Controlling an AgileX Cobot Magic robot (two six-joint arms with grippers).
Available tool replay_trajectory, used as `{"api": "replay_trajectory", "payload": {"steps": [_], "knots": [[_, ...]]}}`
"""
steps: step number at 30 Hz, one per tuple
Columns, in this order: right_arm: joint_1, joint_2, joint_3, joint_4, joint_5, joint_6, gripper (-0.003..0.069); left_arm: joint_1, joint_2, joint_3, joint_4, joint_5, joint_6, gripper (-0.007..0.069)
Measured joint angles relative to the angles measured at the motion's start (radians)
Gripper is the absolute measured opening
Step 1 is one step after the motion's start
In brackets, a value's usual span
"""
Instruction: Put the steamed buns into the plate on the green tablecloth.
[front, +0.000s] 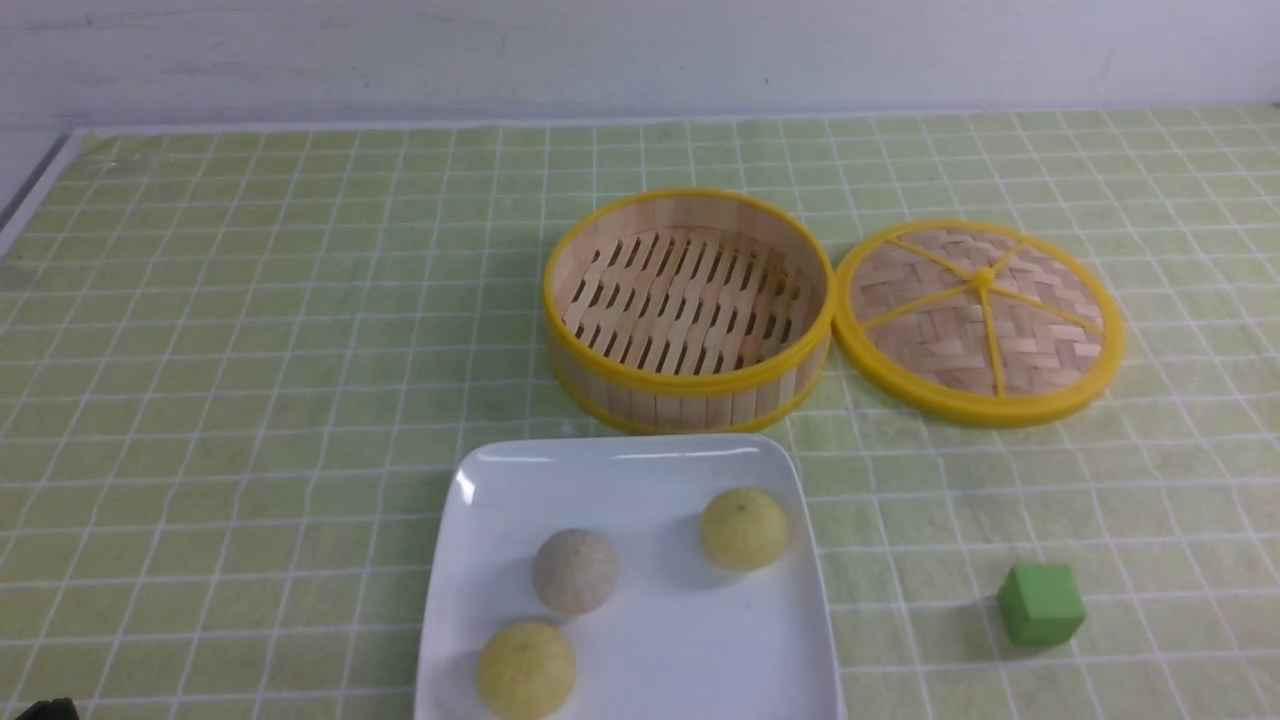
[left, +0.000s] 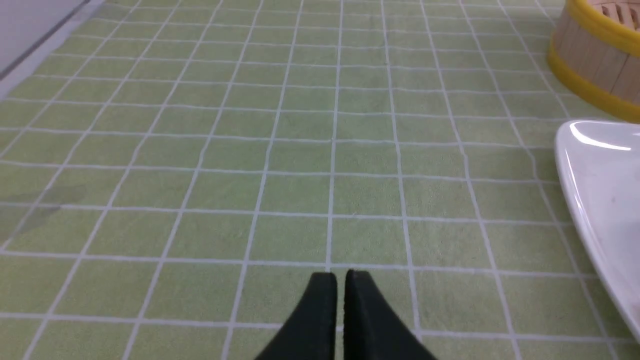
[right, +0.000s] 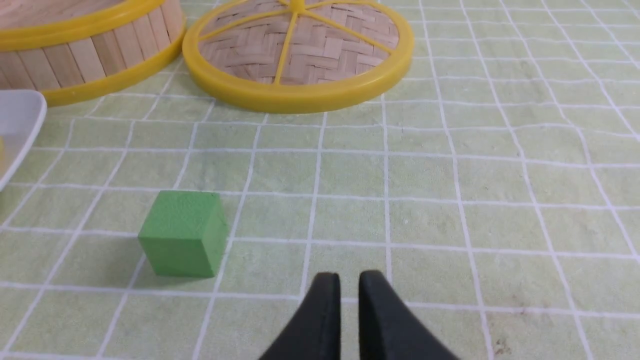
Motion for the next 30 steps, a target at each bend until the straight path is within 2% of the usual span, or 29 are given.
{"api": "replay_trajectory", "payload": {"steps": [30], "knots": [[0.0, 0.0, 0.0, 0.0, 0.0, 0.0, 0.0123, 0.009, 0.0, 0.0, 0.015, 0.002, -0.001, 0.0074]]}}
